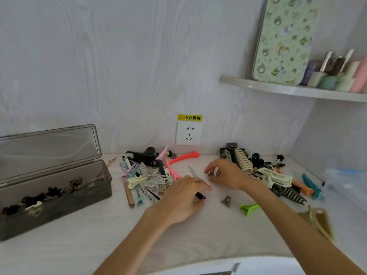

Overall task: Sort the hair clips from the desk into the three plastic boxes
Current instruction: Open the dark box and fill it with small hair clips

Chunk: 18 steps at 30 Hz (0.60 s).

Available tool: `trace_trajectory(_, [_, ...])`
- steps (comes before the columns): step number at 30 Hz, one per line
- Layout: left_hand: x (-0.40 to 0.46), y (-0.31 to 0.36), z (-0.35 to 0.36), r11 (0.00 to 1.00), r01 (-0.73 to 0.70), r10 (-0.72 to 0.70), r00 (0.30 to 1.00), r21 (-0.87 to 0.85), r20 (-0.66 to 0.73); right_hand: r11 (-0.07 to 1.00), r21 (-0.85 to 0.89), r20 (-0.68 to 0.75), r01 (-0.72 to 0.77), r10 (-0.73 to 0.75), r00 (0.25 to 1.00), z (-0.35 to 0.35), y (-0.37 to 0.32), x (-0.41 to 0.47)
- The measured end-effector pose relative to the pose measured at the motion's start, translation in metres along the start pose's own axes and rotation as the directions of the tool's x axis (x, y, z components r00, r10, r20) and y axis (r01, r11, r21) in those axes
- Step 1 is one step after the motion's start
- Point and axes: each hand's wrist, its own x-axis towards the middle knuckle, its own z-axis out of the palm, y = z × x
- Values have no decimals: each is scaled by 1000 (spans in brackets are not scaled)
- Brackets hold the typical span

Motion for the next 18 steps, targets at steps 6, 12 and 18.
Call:
trace_trajectory(6, [4,-3,4,991,121,-122,993,-62,-9,978,125,395,-164,102,913,-35,-4,-59])
trace_trajectory(12, [8,6,7,881,228,-205,974,-416,100,998,-30,270,-47,53,961,-13,-22,-68])
trace_trajectory(18, [-43,-24,-42,938,224,-257,961,-265,-97,966,222,47,-135,128,991,-5,-30,-56])
